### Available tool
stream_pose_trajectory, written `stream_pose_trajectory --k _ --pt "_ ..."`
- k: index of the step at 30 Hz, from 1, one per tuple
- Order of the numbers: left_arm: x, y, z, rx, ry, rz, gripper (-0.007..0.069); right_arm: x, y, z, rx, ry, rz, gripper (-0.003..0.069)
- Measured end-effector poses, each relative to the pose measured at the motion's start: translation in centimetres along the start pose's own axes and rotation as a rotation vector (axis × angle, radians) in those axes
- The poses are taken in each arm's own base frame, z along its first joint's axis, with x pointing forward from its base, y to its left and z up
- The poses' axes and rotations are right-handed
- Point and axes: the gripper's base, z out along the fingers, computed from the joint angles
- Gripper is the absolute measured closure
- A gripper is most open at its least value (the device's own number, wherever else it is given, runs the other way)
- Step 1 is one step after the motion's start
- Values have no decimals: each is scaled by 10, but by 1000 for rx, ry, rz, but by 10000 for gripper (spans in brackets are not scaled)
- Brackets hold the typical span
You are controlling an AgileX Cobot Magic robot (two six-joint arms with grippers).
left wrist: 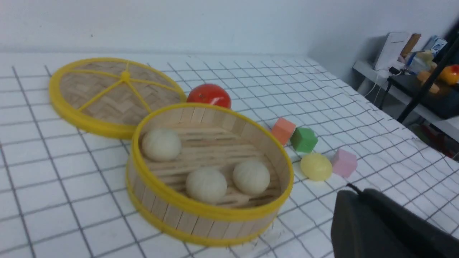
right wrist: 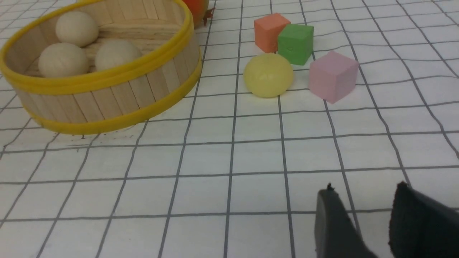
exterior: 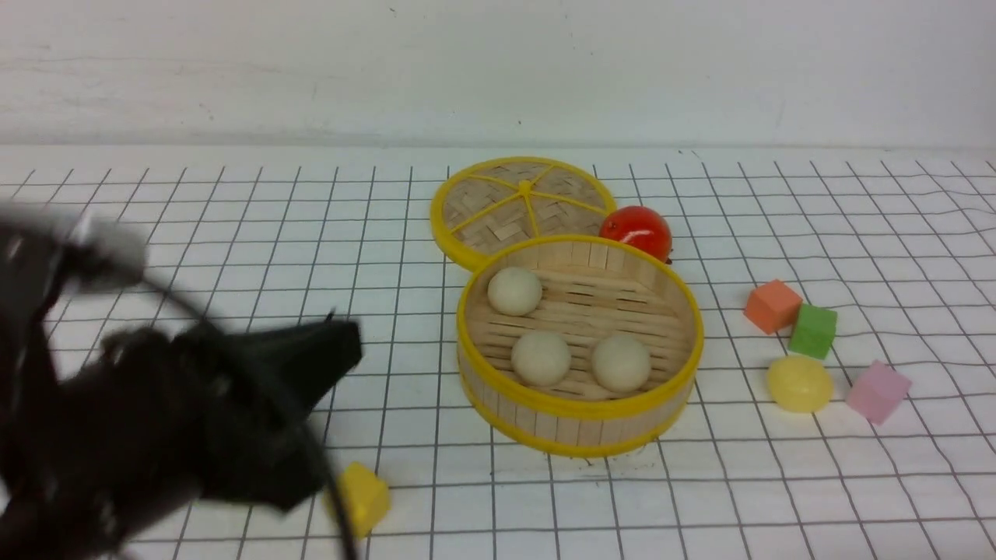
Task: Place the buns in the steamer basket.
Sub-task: Use the right arm to grab a steamed stuffed bun
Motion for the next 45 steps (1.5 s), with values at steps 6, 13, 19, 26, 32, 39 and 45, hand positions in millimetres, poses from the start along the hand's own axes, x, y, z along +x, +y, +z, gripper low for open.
stream_pose_trajectory --k 6,13,19,26,32,39,45 --pt "38 14 -17 -22 62 -7 638 -8 6 0 -84 -101 344 419" --pt "61 22 -19 -44 127 -4 638 -29 4 -5 -141 -281 657 424" --pt "65 22 -20 -44 158 -4 638 -76 29 -10 -223 42 464 543" --pt "66 22 -20 -43 165 -4 638 -140 35 55 -175 549 158 659" --pt "66 22 -20 -43 167 -4 638 -157 33 139 -136 721 111 659" --pt "66 22 -20 -43 167 -4 638 -147 35 217 -77 849 18 631" --pt "66 22 -20 -43 167 -4 637 -128 24 269 40 924 12 506"
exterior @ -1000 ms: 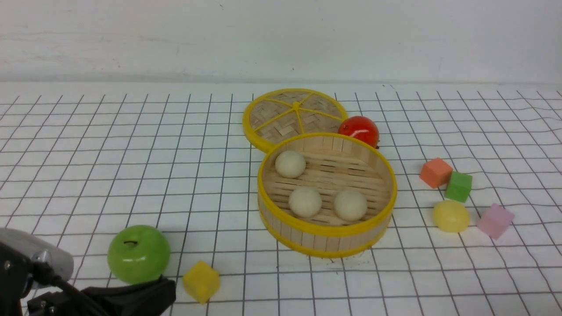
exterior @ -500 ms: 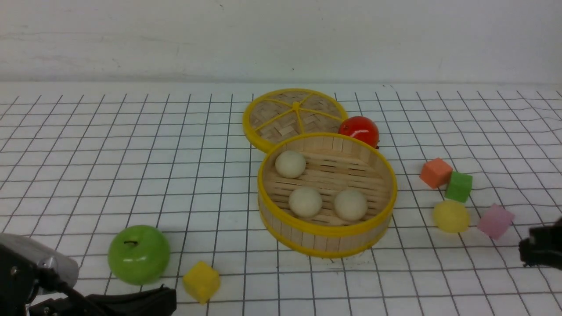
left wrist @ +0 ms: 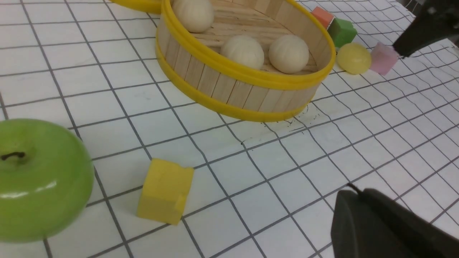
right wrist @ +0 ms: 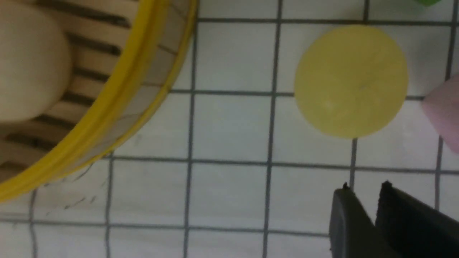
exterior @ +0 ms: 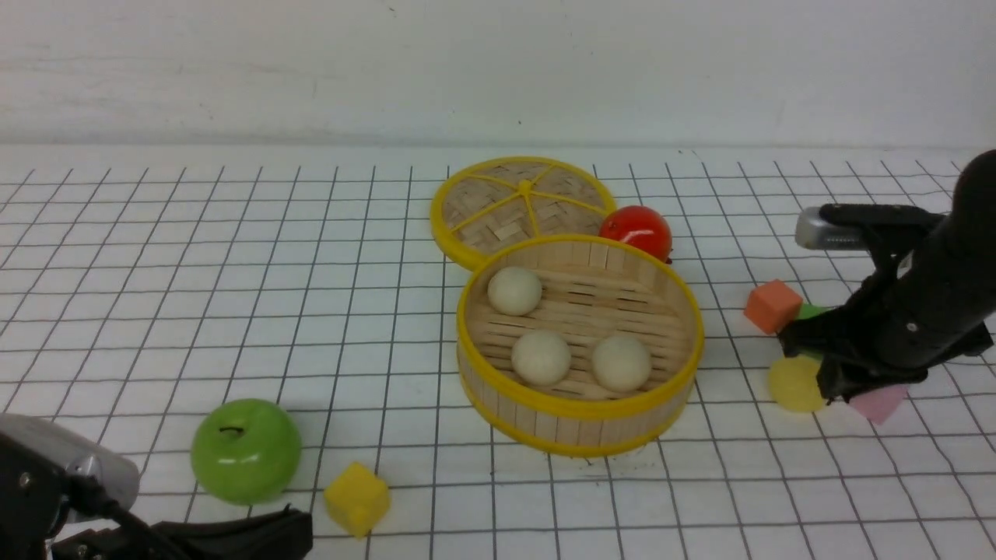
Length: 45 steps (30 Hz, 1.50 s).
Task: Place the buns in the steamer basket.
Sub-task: Use the right arm to grab a steamed stuffed bun, then use the right arm to put the steamed stuffed bun into the steamer
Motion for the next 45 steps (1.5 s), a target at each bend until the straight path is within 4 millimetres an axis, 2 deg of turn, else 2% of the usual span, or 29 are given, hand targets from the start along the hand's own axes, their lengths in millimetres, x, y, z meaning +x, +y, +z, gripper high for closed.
stream_pose_trajectory --k 3,7,18,22,31,33,37,40,42,43,45 --pt "0 0 0 0 0 0 636 -11 -1 8 15 -32 5 415" --pt "0 0 0 0 0 0 634 -17 -2 13 14 -79 8 368" --pt "0 0 0 0 0 -2 624 -25 -7 44 21 -113 23 380" --pt "0 0 0 0 0 -5 621 -25 -7 50 22 -115 24 423" --pt "0 0 0 0 0 -5 610 -25 -7 49 24 -112 -13 652" --pt "0 0 0 0 0 -5 607 -25 -7 46 24 -110 -18 659" --pt "0 0 0 0 0 -5 605 -26 7 16 -19 -164 -31 659" --pt "0 0 0 0 0 -5 603 -34 37 -17 -98 -271 -101 659" --pt "0 0 0 0 0 -5 603 -43 58 -31 -154 -332 -144 655" --pt "0 0 0 0 0 -5 602 -44 60 -31 -158 -335 -150 655" --pt "0 0 0 0 0 -5 598 -55 81 -30 -208 -373 -186 654"
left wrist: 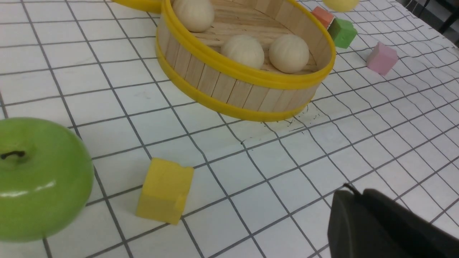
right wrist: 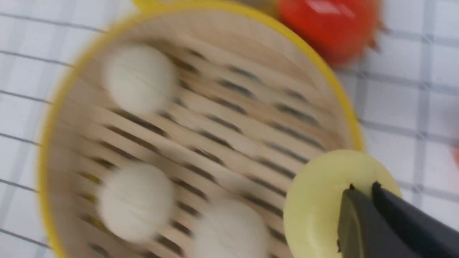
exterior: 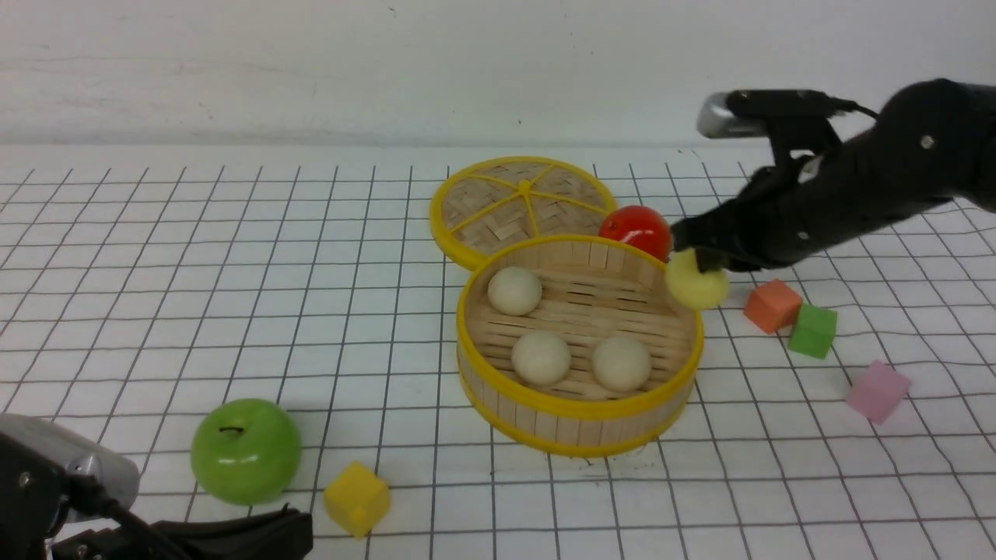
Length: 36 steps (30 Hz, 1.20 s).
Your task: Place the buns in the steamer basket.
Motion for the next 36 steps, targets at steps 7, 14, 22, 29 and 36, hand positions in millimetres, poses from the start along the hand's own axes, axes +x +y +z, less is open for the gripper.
stream_pose_trajectory --k 7,14,22,29,36 --pt "0 0 0 0 0 -1 589 -9 16 74 -48 -7 -21 637" --pt "0 0 0 0 0 -1 585 -1 8 120 -33 9 -5 436" --pt "0 0 0 0 0 -2 578 -13 21 68 -85 93 -25 116" --pt "0 0 0 0 0 -2 570 -9 34 -34 -51 112 0 335" --pt "0 0 0 0 0 -3 564 61 32 -79 24 228 73 672"
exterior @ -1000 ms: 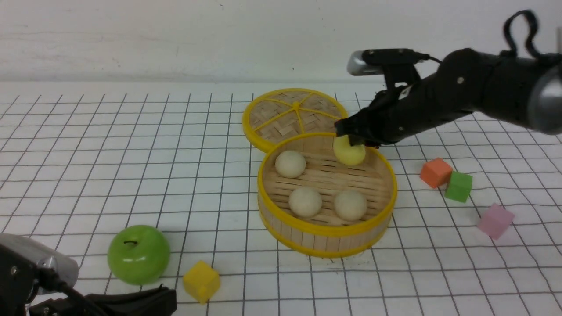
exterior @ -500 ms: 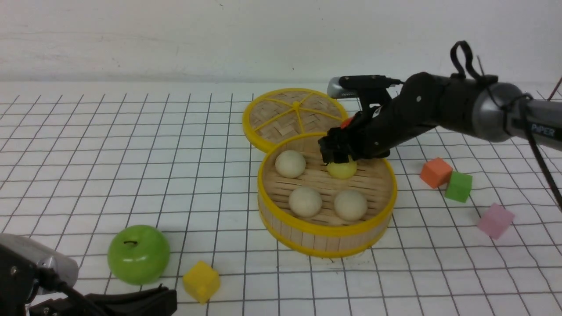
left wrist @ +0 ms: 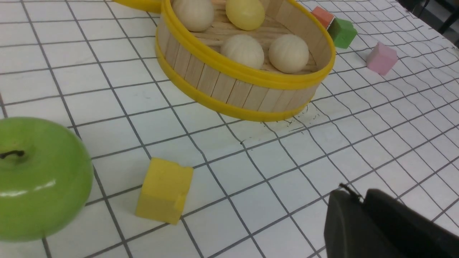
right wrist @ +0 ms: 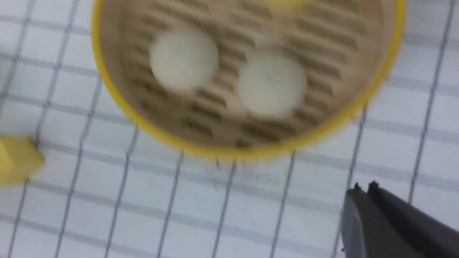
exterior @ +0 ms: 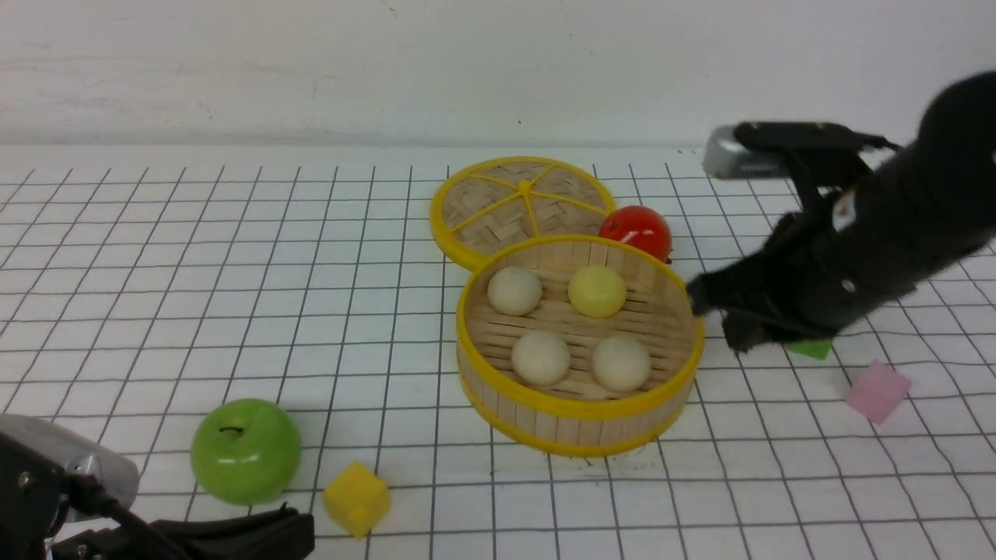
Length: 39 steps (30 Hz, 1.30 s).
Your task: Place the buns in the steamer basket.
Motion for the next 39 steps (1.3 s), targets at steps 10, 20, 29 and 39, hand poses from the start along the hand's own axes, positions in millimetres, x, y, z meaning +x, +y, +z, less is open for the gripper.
stream_pose_trajectory --k 10,20,29,39 --pt "0 0 0 0 0 0 552 75 -7 -36 5 269 25 678" --pt "0 0 0 0 1 0 540 99 -22 -49 94 211 -58 678" --pt "0 0 0 0 1 0 533 209 -67 -67 126 -510 14 678" --pt "0 0 0 1 5 0 533 272 -84 -30 177 -740 95 678"
